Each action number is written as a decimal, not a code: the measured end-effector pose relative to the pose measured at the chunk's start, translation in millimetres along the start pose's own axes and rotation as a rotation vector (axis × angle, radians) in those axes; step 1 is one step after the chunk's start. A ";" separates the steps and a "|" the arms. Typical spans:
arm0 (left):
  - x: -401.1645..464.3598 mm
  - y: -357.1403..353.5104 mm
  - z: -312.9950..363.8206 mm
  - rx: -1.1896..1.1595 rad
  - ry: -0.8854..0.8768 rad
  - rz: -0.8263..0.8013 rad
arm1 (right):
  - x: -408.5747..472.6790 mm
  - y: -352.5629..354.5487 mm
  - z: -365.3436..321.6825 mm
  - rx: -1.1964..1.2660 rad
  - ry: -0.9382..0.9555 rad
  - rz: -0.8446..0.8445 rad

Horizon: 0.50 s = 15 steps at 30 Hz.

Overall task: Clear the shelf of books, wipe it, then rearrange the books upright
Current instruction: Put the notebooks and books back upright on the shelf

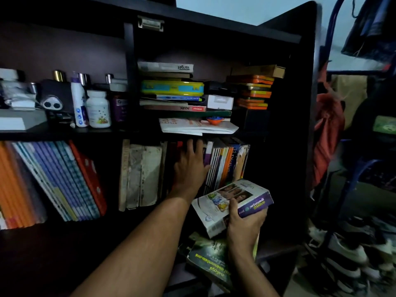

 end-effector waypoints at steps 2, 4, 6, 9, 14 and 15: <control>-6.4 -1.6 0.9 -0.022 -0.030 0.118 | -1.1 -0.6 -2.5 0.004 -0.004 -0.011; -12.9 -1.8 3.7 -0.067 -0.060 0.175 | -3.7 -0.1 -6.2 -0.014 0.013 -0.022; -24.1 4.2 7.6 -0.103 -0.088 0.210 | -5.6 0.7 -9.5 -0.048 0.022 -0.020; -45.2 16.8 4.5 -0.155 -0.081 0.285 | -6.3 4.7 -14.2 -0.108 -0.022 0.001; -79.2 48.7 -17.2 -0.249 -0.048 0.299 | -13.5 2.9 -16.7 -0.387 0.187 0.013; -87.7 56.1 -22.2 -0.266 -0.045 0.301 | -16.7 0.9 -18.4 -0.450 0.230 0.010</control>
Point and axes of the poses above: each hand's wrist, its own x-axis towards the middle knuckle, its own y-axis out of the back of the hand, z = x × y, the point moved 2 cm from there along x, towards the middle knuckle, and after that the axes turned 9 degrees about -y, right-handed, at the moved point
